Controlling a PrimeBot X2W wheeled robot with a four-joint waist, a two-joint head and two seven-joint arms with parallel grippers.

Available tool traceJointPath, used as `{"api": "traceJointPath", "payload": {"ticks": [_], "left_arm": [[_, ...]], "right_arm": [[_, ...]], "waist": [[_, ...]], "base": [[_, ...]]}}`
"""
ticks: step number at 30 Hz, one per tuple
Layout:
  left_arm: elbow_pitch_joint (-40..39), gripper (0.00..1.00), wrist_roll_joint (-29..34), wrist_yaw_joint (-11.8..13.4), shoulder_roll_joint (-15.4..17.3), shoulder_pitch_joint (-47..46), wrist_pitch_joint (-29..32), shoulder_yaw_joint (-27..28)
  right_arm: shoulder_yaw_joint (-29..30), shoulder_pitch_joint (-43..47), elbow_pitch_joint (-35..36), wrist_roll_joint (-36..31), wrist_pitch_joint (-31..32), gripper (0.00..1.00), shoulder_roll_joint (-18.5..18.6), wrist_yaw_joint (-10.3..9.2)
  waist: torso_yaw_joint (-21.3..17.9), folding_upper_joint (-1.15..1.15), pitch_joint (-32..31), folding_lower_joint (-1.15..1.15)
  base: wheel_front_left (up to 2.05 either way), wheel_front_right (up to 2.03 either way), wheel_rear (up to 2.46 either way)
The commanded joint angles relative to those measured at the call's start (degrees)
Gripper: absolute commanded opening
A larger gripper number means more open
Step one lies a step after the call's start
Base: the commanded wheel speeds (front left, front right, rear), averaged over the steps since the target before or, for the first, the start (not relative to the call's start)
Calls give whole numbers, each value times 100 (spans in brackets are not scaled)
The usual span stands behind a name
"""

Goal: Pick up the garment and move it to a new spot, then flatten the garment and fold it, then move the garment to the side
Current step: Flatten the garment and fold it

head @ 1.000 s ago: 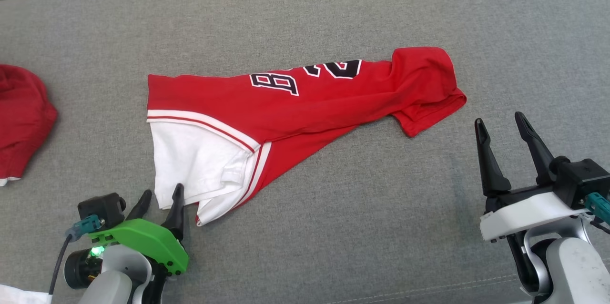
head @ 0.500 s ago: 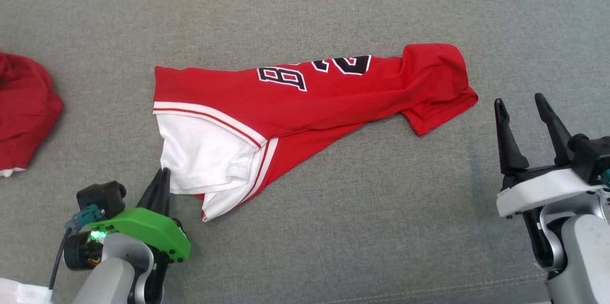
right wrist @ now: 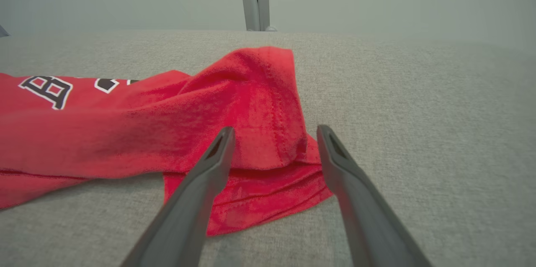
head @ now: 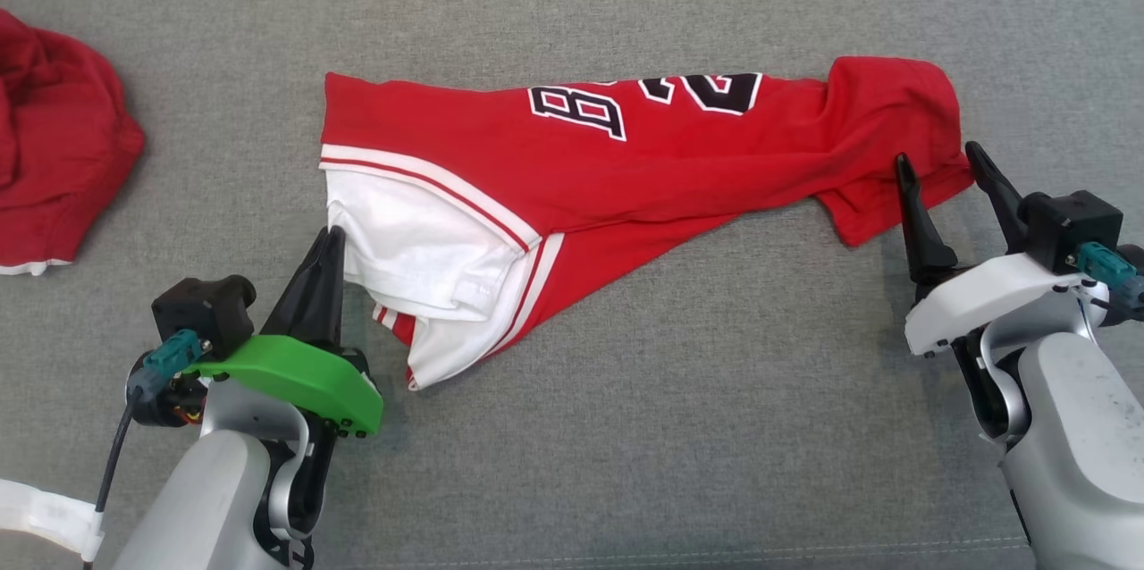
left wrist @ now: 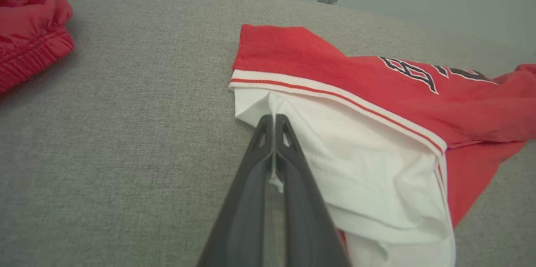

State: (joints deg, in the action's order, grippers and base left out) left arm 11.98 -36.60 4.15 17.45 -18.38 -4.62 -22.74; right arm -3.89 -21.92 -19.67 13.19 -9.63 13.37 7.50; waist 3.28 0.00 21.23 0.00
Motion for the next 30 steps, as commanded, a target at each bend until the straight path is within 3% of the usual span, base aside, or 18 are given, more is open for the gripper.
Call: {"api": "traceJointPath", "payload": {"ticks": [1, 2, 3, 5, 13, 20, 24, 30], "left_arm": [[-56, 0, 48, 49, 48, -87, -43, -7], [-100, 0, 59, 57, 56, -91, -66, -9], [-137, 0, 75, 55, 60, -96, -80, -11], [-207, 0, 113, 78, 72, -102, -137, -4], [-654, 0, 239, 213, 219, -55, -369, 132], [-1467, 0, 504, 520, 576, -171, -483, 417], [-2335, 0, 788, 758, 887, -411, -444, 654], [-3168, 0, 1090, 893, 1172, -893, -331, 880]], "right_arm": [[-54, -144, -148, 30, -55, 100, 57, -2], [-91, -190, -237, 50, -67, 100, 71, -2], [-111, -233, -301, 74, -85, 51, 89, -2], [-142, -285, -390, 109, -131, 0, 131, -2], [-186, -157, 120, 539, -321, 0, 194, -2], [155, -50, 1332, 599, -286, 0, 277, -4], [372, -192, 2320, 476, -16, 0, 356, -4], [660, -406, 3259, 400, 388, 0, 421, -4]], "waist": [[117, 0, 136, 0], [125, 0, 146, 0], [132, 0, 153, 0], [132, 0, 156, 0], [-9, 0, -4, 0], [-191, 0, -281, 0], [-244, 0, -428, 0], [-233, 0, -553, 0]], "base": [[0, 0, 0], [0, 0, 0], [0, 0, 0], [0, 0, 0], [0, 0, 0], [0, 0, 0], [0, 0, 0], [0, 0, 0]]}}
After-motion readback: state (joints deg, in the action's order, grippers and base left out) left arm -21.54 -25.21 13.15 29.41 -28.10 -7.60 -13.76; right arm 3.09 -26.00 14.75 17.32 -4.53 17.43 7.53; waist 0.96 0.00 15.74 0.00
